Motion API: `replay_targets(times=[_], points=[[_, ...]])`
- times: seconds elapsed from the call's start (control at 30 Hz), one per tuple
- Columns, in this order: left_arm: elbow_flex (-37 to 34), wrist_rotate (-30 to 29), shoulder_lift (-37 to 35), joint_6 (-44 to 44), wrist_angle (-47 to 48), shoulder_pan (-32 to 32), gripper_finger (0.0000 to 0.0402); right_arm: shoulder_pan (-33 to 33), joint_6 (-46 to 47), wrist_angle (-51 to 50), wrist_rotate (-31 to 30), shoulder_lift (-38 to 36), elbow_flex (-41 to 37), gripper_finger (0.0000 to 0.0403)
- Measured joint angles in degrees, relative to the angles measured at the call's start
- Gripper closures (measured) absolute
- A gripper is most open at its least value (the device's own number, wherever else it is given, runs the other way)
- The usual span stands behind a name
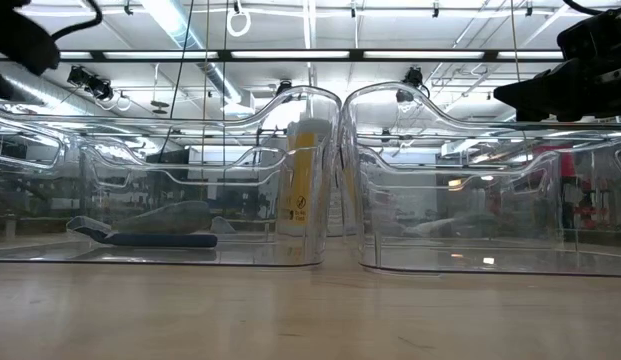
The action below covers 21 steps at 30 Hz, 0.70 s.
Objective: Pick & Place Travel size toiletries
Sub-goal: Put the bottom black deodorant into the top left transparent bin
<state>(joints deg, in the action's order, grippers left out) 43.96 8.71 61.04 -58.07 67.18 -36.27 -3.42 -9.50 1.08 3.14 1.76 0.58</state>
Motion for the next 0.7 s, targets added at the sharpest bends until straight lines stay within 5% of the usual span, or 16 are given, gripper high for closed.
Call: replay_targets(times=[0.7], points=[[-6.2, 4.5, 2.2, -8.9, -8.5, -2.8, 0.0101, 0.0, 0.0, 0.0, 0.0, 0.0, 0.0, 0.0390]])
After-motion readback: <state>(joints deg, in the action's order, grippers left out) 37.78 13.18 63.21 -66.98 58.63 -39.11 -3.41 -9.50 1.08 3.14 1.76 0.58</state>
